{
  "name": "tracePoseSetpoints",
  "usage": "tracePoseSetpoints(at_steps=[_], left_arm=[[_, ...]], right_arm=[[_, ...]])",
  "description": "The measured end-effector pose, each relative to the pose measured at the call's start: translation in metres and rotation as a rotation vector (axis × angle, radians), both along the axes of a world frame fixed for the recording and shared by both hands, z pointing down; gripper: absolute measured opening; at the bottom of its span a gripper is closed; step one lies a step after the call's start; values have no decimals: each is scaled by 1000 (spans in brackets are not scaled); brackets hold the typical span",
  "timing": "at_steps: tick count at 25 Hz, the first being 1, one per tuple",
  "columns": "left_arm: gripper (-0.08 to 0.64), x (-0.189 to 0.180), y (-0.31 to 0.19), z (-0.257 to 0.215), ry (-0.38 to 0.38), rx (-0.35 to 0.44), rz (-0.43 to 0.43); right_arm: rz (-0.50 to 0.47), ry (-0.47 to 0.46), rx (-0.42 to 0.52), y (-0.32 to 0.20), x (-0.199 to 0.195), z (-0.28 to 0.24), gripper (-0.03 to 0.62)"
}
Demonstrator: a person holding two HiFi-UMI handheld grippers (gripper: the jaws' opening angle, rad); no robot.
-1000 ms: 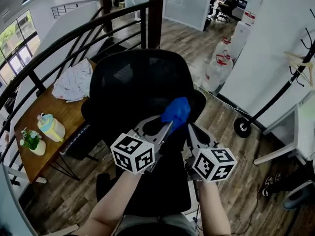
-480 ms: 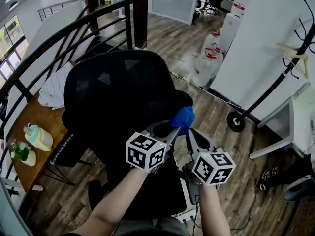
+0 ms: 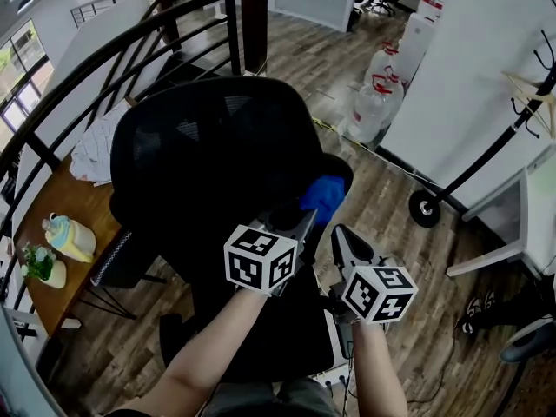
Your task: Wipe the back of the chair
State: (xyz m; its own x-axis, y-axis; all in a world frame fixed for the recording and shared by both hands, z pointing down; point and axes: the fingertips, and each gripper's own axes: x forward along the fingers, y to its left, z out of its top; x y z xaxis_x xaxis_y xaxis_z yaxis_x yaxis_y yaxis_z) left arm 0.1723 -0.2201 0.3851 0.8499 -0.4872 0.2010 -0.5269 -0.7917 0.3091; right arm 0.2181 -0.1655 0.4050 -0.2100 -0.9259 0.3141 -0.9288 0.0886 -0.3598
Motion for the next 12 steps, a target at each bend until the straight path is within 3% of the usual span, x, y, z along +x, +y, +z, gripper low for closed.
tracePoseSetpoints(at_steps=[12], left_arm=[[78, -31, -11, 4, -12, -10, -89]], right_arm=[[-35, 3, -10, -13, -21, 4, 29]])
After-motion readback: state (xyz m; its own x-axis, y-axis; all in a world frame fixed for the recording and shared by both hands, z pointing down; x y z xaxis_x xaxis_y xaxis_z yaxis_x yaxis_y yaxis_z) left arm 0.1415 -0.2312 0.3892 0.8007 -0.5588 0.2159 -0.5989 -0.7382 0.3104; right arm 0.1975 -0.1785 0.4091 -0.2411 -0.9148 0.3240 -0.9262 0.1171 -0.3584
